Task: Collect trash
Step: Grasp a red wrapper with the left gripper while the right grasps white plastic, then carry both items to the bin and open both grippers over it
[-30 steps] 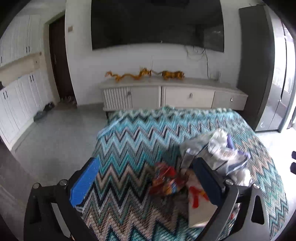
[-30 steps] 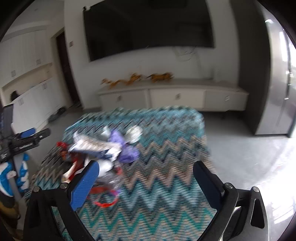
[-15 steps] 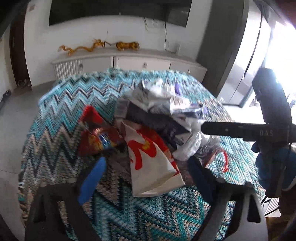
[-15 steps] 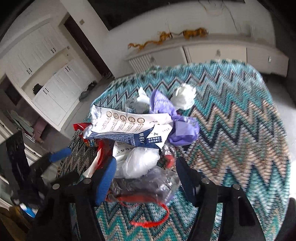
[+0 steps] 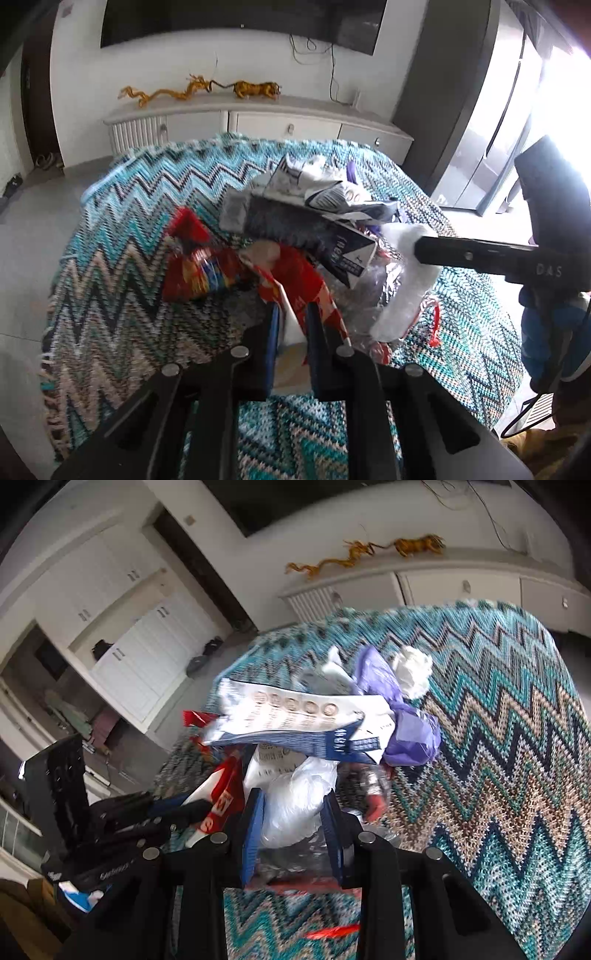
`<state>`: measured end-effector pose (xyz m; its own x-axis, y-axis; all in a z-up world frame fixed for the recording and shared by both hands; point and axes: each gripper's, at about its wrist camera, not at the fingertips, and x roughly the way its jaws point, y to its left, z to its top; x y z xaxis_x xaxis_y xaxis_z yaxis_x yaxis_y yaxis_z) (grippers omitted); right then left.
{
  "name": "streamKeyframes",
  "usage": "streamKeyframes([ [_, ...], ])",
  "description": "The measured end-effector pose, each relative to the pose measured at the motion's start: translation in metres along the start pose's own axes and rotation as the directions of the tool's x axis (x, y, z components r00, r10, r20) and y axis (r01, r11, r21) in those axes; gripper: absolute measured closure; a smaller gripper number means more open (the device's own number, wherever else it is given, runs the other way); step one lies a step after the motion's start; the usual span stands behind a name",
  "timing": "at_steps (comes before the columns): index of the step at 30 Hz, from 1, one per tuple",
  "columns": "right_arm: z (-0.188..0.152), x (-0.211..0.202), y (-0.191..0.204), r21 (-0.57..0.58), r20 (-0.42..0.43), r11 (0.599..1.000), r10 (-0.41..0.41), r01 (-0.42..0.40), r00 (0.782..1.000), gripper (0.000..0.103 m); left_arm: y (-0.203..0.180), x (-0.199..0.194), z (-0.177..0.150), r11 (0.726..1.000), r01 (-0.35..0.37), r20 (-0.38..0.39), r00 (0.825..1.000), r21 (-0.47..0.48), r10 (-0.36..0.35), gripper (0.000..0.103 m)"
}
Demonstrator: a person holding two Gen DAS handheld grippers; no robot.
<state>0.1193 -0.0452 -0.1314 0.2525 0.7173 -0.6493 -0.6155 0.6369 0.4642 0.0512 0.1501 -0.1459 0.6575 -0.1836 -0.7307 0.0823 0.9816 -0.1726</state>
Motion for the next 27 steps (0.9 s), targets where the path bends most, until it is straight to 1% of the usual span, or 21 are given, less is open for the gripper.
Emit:
streamKeyframes([
  [5, -0.009, -0.030, 0.008, -0.022, 0.063, 0.999, 0.033, -0.032, 0.997, 0.075, -0.003, -0.028, -0.001, 1.000, -0.027, 0.043, 0.999, 0.005, 0.027, 0.090],
  [9, -0.012, -0.056, 0.012, -0.026, 0.129, 0.999, 0.043, -0.040, 0.991, 0.075, -0.007, -0.051, 0.002, 1.000, -0.020, 0.082, 0.996, 0.006, 0.019, 0.090],
  [12, -0.015, -0.077, 0.016, -0.033, 0.179, 0.999, 0.036, -0.031, 0.983, 0.075, -0.016, -0.067, 0.007, 1.000, -0.001, 0.115, 0.993, 0.019, -0.001, 0.090],
  [16, -0.021, -0.108, 0.009, -0.023, 0.244, 1.000, 0.006, 0.000, 0.970, 0.075, -0.032, -0.082, 0.021, 0.997, 0.071, 0.145, 0.986, 0.042, -0.076, 0.090],
  [20, -0.035, -0.150, -0.007, 0.025, 0.314, 0.998, -0.065, 0.061, 0.947, 0.075, -0.053, -0.088, 0.035, 0.989, 0.130, 0.155, 0.978, 0.071, -0.140, 0.090],
  [23, -0.053, -0.186, -0.028, 0.080, 0.359, 0.989, -0.141, 0.120, 0.923, 0.075, -0.079, -0.089, 0.047, 0.976, 0.179, 0.153, 0.969, 0.124, -0.197, 0.090],
  [25, -0.067, -0.209, -0.044, 0.132, 0.376, 0.976, -0.213, 0.176, 0.902, 0.075, -0.106, -0.085, 0.056, 0.959, 0.228, 0.134, 0.959, 0.167, -0.251, 0.090],
  [26, -0.078, -0.223, -0.056, 0.170, 0.380, 0.963, -0.260, 0.209, 0.888, 0.075, -0.116, -0.083, 0.060, 0.951, 0.248, 0.124, 0.954, 0.183, -0.273, 0.090],
  [27, -0.087, -0.234, -0.066, 0.198, 0.379, 0.952, -0.295, 0.235, 0.877, 0.075, -0.135, -0.078, 0.066, 0.936, 0.280, 0.105, 0.946, 0.212, -0.307, 0.090],
])
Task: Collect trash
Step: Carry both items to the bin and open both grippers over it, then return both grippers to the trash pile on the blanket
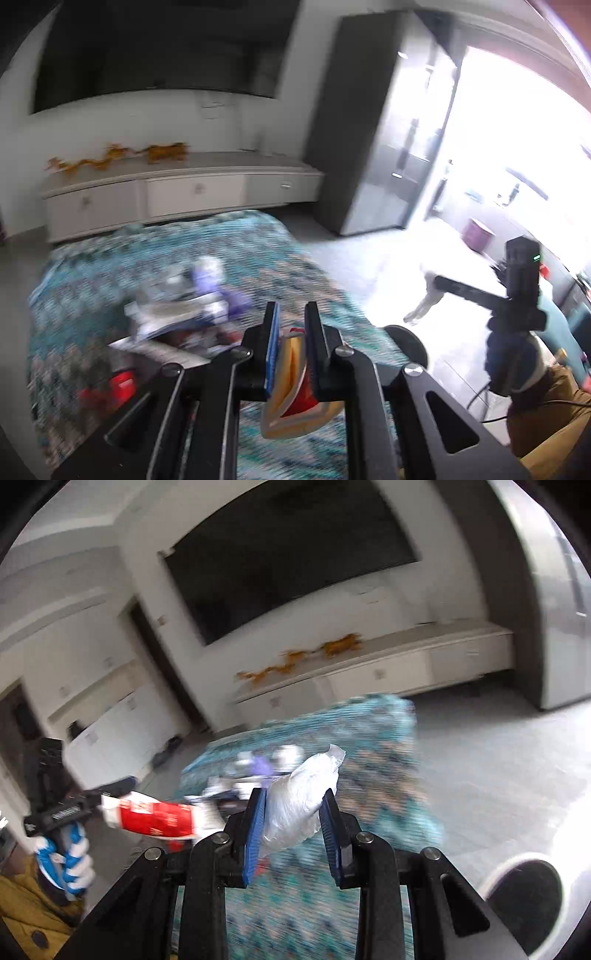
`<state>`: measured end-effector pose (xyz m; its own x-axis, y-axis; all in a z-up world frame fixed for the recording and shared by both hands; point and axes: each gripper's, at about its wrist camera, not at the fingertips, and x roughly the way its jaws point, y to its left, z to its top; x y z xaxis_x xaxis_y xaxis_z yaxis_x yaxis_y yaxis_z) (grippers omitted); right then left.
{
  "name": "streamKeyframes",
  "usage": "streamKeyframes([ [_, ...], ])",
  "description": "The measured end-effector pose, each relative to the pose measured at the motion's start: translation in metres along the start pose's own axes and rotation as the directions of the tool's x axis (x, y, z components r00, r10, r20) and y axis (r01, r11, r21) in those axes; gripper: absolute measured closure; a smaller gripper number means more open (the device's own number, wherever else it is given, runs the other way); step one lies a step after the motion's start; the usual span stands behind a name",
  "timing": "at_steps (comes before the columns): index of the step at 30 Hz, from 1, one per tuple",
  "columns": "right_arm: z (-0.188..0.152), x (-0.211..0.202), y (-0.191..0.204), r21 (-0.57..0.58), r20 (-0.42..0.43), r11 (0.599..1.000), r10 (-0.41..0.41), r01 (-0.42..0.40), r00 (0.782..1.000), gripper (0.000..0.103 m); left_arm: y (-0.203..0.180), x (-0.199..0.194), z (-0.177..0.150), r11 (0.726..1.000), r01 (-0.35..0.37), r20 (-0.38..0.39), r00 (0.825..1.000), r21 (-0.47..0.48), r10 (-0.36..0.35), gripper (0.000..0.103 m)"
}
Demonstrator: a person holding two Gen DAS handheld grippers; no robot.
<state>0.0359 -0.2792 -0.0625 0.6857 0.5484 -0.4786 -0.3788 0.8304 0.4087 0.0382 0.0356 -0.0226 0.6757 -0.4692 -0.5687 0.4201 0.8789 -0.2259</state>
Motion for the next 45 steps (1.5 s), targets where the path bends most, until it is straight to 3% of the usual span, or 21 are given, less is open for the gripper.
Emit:
streamKeyframes([
  [4, -0.018, -0.034, -0.056, 0.075, -0.005, 0.983, -0.169, 0.169, 0.986, 0.075, -0.050, 0.040, 0.019, 0.992, 0.104, -0.041, 0.994, 0.068, -0.102, 0.090],
  [6, -0.031, -0.048, -0.082, 0.112, -0.024, 0.962, -0.249, 0.250, 0.968, 0.075, -0.078, 0.063, 0.026, 0.983, 0.155, -0.069, 0.986, 0.097, -0.149, 0.090],
  [12, -0.065, -0.057, -0.149, 0.204, -0.093, 0.888, -0.402, 0.413, 0.911, 0.075, -0.175, 0.149, 0.033, 0.939, 0.308, -0.191, 0.942, 0.156, -0.277, 0.090],
  [15, -0.076, -0.055, -0.175, 0.214, -0.123, 0.858, -0.450, 0.467, 0.884, 0.075, -0.224, 0.202, 0.027, 0.919, 0.350, -0.260, 0.918, 0.181, -0.299, 0.090],
  [18, -0.084, -0.048, -0.196, 0.227, -0.151, 0.834, -0.480, 0.503, 0.864, 0.073, -0.253, 0.247, 0.017, 0.917, 0.358, -0.309, 0.905, 0.179, -0.293, 0.089],
  [20, -0.090, -0.048, -0.207, 0.228, -0.162, 0.819, -0.502, 0.527, 0.850, 0.073, -0.259, 0.272, 0.012, 0.921, 0.345, -0.326, 0.904, 0.181, -0.275, 0.089],
  [22, -0.094, -0.045, -0.218, 0.220, -0.179, 0.802, -0.526, 0.555, 0.831, 0.072, -0.270, 0.306, 0.003, 0.919, 0.358, -0.381, 0.883, 0.167, -0.275, 0.088],
  [24, -0.097, -0.042, -0.228, 0.212, -0.201, 0.783, -0.551, 0.585, 0.810, 0.066, -0.273, 0.326, -0.006, 0.928, 0.332, -0.414, 0.878, 0.169, -0.239, 0.083],
  [26, -0.100, -0.038, -0.237, 0.200, -0.218, 0.772, -0.565, 0.603, 0.796, 0.056, -0.271, 0.340, -0.014, 0.929, 0.347, -0.454, 0.853, 0.129, -0.256, 0.078],
  [28, -0.101, -0.035, -0.240, 0.192, -0.234, 0.760, -0.579, 0.621, 0.781, 0.053, -0.268, 0.337, -0.015, 0.930, 0.354, -0.461, 0.845, 0.100, -0.272, 0.073],
  [30, -0.101, -0.036, -0.242, 0.194, -0.237, 0.751, -0.588, 0.631, 0.773, 0.052, -0.265, 0.322, -0.012, 0.930, 0.348, -0.440, 0.858, 0.120, -0.264, 0.071],
  [35, -0.089, -0.052, -0.217, 0.193, -0.178, 0.763, -0.591, 0.617, 0.787, 0.045, -0.248, 0.269, 0.006, 0.933, 0.320, -0.342, 0.906, 0.163, -0.251, 0.071],
  [39, -0.062, -0.060, -0.181, 0.162, -0.091, 0.816, -0.548, 0.556, 0.831, 0.044, -0.227, 0.223, 0.015, 0.939, 0.286, -0.256, 0.938, 0.190, -0.234, 0.070],
  [43, -0.035, -0.060, -0.132, 0.099, -0.020, 0.862, -0.498, 0.497, 0.867, 0.044, -0.194, 0.174, 0.019, 0.954, 0.231, -0.160, 0.966, 0.190, -0.202, 0.046],
  [45, -0.020, -0.056, -0.108, 0.062, 0.005, 0.885, -0.463, 0.462, 0.886, 0.044, -0.171, 0.152, 0.019, 0.963, 0.199, -0.118, 0.977, 0.180, -0.180, 0.045],
])
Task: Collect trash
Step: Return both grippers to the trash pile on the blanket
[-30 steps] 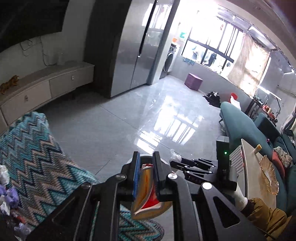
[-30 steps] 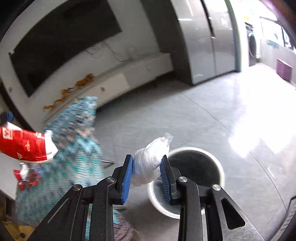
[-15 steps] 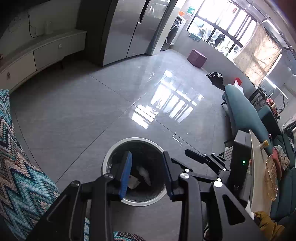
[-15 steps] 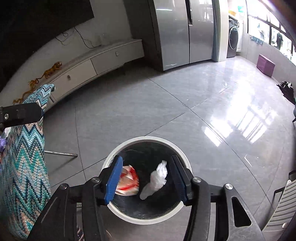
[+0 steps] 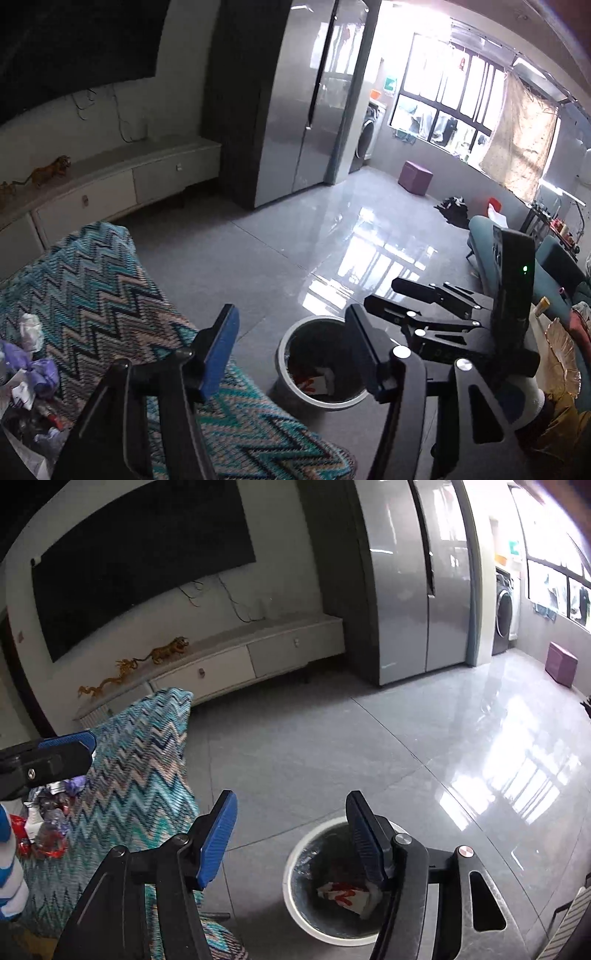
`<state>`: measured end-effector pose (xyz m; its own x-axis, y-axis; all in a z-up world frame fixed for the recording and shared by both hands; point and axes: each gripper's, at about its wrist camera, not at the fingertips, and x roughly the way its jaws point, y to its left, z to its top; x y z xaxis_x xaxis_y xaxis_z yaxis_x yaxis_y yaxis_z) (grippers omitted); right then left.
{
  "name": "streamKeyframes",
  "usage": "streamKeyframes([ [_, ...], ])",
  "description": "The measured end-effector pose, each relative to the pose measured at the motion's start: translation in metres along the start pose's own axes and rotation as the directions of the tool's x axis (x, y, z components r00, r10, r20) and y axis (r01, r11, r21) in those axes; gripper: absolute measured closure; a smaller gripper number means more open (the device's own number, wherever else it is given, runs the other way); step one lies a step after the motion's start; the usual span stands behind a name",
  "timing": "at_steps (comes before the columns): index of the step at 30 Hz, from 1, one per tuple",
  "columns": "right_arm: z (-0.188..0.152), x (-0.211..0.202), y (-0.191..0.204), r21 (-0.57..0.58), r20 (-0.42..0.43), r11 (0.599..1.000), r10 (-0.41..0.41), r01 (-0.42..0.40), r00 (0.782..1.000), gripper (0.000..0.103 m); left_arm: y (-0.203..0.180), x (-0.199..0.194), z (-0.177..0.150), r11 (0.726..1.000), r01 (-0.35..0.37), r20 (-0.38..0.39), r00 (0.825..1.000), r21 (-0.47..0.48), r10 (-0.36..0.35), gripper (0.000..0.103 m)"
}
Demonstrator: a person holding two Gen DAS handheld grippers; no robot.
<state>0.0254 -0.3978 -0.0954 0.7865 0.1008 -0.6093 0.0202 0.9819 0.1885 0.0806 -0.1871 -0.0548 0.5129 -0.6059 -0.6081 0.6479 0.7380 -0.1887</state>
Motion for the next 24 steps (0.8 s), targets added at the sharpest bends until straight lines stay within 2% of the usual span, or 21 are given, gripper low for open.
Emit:
streamKeyframes([
  [3, 0.010, -0.007, 0.033, -0.045, 0.015, 0.997, 0.065, -0.064, 0.998, 0.044, 0.033, -0.040, -0.017, 0.997, -0.073, 0.045, 0.996, -0.029, 0.074, 0.044],
  [7, 0.016, -0.010, 0.078, -0.110, 0.009, 0.983, 0.149, -0.147, 0.989, 0.044, 0.086, -0.087, -0.044, 0.980, -0.165, 0.073, 0.982, -0.110, 0.173, 0.043],
  [11, 0.018, -0.008, 0.119, -0.158, -0.012, 0.960, 0.231, -0.230, 0.973, 0.044, 0.136, -0.133, -0.074, 0.941, -0.282, 0.098, 0.948, -0.187, 0.303, 0.043],
  [14, 0.017, -0.002, 0.146, -0.191, -0.050, 0.937, 0.290, -0.294, 0.956, 0.044, 0.171, -0.159, -0.098, 0.906, -0.351, 0.081, 0.922, -0.236, 0.379, 0.043],
  [18, 0.008, 0.013, 0.190, -0.244, -0.133, 0.890, 0.361, -0.384, 0.923, 0.044, 0.213, -0.184, -0.134, 0.845, -0.455, 0.027, 0.876, -0.280, 0.481, 0.043],
  [20, 0.002, 0.023, 0.208, -0.259, -0.174, 0.870, 0.386, -0.420, 0.906, 0.043, 0.224, -0.191, -0.151, 0.808, -0.516, -0.004, 0.843, -0.284, 0.538, 0.043],
  [21, -0.002, 0.029, 0.218, -0.262, -0.200, 0.859, 0.398, -0.440, 0.896, 0.043, 0.227, -0.192, -0.156, 0.797, -0.531, -0.016, 0.834, -0.289, 0.551, 0.043],
  [24, -0.013, 0.048, 0.244, -0.262, -0.274, 0.828, 0.430, -0.497, 0.860, 0.042, 0.243, -0.191, -0.172, 0.777, -0.542, -0.052, 0.829, -0.321, 0.557, 0.043],
])
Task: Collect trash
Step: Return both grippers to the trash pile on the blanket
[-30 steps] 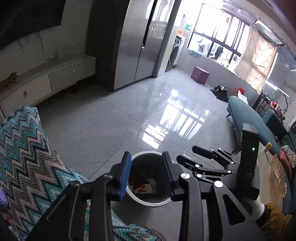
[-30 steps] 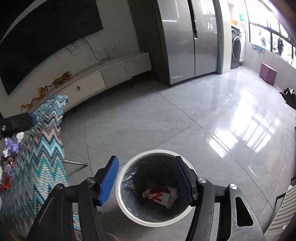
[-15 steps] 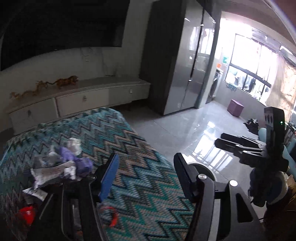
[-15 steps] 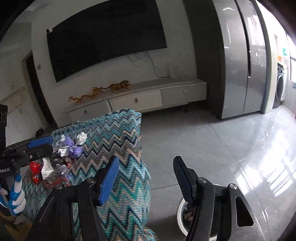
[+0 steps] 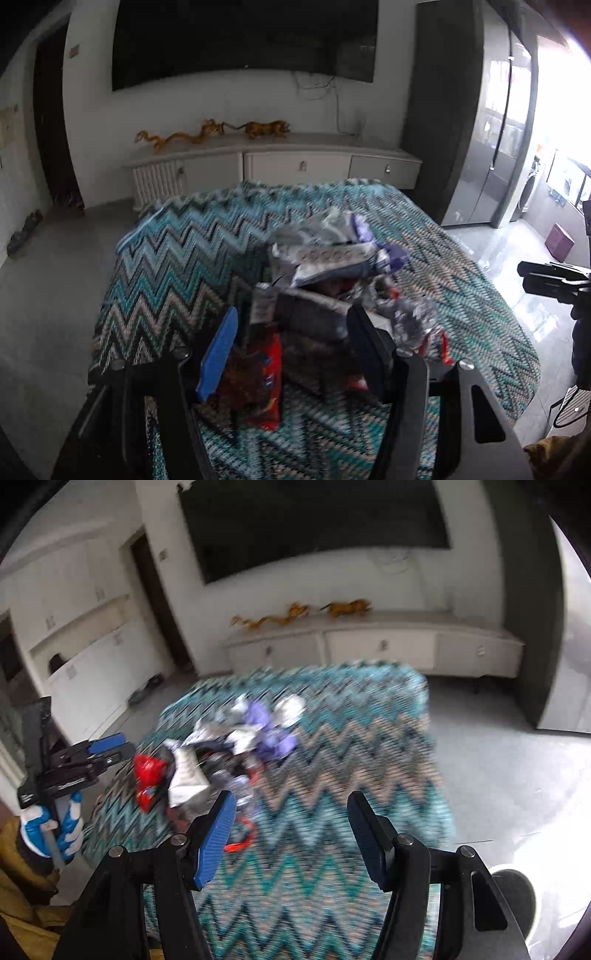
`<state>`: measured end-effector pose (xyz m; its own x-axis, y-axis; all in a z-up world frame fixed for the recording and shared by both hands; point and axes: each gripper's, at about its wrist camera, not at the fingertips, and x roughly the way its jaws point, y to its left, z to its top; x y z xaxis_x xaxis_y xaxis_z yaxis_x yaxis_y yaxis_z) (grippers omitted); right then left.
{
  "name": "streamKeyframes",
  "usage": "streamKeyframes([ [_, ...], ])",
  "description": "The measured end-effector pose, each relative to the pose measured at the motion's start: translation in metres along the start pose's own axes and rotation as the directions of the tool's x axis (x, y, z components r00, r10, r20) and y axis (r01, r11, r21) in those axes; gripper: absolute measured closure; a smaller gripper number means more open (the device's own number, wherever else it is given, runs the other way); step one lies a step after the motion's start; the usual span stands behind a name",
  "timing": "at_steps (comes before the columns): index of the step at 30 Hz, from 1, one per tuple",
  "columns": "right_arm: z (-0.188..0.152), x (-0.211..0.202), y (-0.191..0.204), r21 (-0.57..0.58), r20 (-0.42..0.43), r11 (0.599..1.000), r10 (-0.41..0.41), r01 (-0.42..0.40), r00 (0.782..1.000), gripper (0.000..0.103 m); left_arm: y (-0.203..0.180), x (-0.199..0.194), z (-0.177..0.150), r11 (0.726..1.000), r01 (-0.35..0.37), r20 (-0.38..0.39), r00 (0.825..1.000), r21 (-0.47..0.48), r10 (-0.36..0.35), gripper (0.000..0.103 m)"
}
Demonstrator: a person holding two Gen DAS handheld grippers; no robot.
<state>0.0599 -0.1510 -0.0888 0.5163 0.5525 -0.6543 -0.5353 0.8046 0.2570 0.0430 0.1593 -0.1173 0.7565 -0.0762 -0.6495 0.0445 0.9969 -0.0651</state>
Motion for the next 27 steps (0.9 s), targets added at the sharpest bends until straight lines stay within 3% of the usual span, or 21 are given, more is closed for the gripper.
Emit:
streamKeyframes([
  [4, 0.001, 0.038, 0.015, -0.009, -0.077, 0.998, 0.058, -0.059, 0.995, 0.042, 0.011, 0.016, -0.011, 0.999, -0.033, -0.024, 0.999, -0.005, 0.033, 0.043],
  [11, -0.002, 0.082, 0.033, -0.009, -0.173, 0.994, 0.109, -0.112, 0.979, 0.042, 0.033, 0.034, -0.026, 0.998, -0.030, -0.053, 0.998, -0.048, 0.028, 0.044],
  [15, -0.007, 0.097, 0.060, -0.076, -0.217, 0.981, 0.161, -0.181, 0.963, 0.042, 0.039, 0.040, -0.032, 0.998, -0.015, -0.066, 0.998, -0.066, 0.010, 0.044],
  [23, -0.013, 0.129, 0.105, -0.222, -0.297, 0.941, 0.183, -0.254, 0.937, 0.042, 0.041, 0.049, -0.038, 0.996, 0.022, -0.071, 0.997, -0.082, -0.028, 0.058],
  [27, -0.024, 0.151, 0.113, -0.248, -0.362, 0.935, 0.154, -0.255, 0.919, 0.042, 0.046, 0.050, -0.039, 0.994, 0.044, -0.073, 0.996, -0.104, -0.052, 0.071],
])
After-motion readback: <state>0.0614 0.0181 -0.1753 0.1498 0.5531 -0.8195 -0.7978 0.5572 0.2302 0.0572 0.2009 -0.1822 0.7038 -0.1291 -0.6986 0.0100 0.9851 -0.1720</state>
